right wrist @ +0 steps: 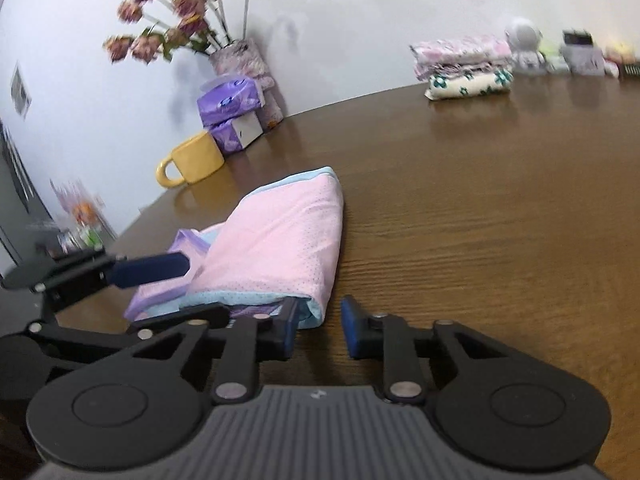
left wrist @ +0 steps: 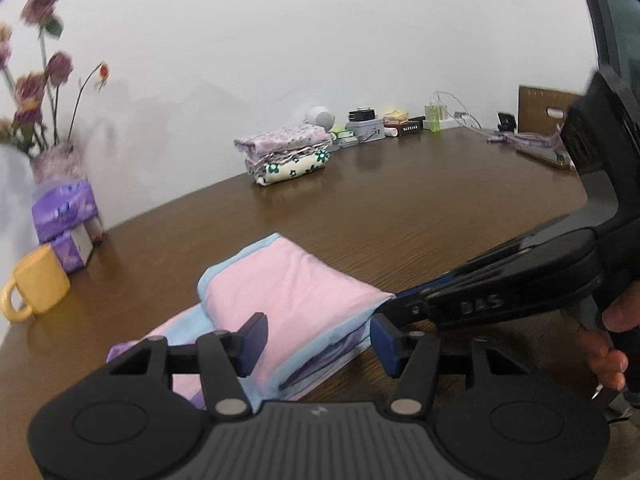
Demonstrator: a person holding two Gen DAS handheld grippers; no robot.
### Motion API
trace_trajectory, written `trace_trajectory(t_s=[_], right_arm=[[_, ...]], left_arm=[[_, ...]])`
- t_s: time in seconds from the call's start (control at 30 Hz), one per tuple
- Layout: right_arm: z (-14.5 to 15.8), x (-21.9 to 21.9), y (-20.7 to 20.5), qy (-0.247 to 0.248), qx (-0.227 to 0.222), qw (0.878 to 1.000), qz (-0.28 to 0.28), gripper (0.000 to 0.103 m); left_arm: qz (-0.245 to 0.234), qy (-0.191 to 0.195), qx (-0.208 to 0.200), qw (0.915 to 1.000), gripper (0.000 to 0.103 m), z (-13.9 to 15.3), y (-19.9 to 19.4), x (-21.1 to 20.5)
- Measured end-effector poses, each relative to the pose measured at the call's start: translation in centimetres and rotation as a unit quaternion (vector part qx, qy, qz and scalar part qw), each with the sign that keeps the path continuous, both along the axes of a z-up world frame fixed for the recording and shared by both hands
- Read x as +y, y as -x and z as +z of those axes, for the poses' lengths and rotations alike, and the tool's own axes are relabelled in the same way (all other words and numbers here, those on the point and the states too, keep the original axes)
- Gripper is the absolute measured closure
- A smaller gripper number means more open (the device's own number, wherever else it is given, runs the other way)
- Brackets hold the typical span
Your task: Fold clothes
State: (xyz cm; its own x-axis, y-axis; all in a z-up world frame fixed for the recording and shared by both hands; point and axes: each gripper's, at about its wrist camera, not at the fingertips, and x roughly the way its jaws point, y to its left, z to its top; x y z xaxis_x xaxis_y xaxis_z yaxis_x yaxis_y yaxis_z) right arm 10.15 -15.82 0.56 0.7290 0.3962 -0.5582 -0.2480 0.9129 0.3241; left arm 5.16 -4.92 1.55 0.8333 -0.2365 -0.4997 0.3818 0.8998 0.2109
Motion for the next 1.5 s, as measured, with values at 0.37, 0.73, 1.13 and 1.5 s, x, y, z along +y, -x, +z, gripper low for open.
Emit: trace_trajectory(t_s=[0.37, 0.73, 1.13, 1.5], right_arm=[[1.1, 0.3, 0.4, 0.012, -0.034, 0.999, 0.005, 0.1], [2.0, 0.8, 0.7, 0.02, -0.053, 0.998, 0.008, 0.1], [0.2, -2.3, 1.0, -0.125, -0.003, 0.992, -0.033, 0.057], [-1.6, -1.9, -0.3, -0.21, 0.05, 0.975, -0.052, 0.057]], left_arm=[[-0.048, -0.117, -0.016, 0.9918, 0.048, -2.1, -0.4, -3.9], [-0.033, -0.196, -0.04, 0.9793, 0.06, -3.0, -1.4, -5.4], [-0.02, -0.161, -0.036, 0.9861, 0.063, -2.4, -1.8, -3.9], [-0.016, -0.121, -0.018, 0.9923, 0.063, -1.8, -1.9, -2.9]])
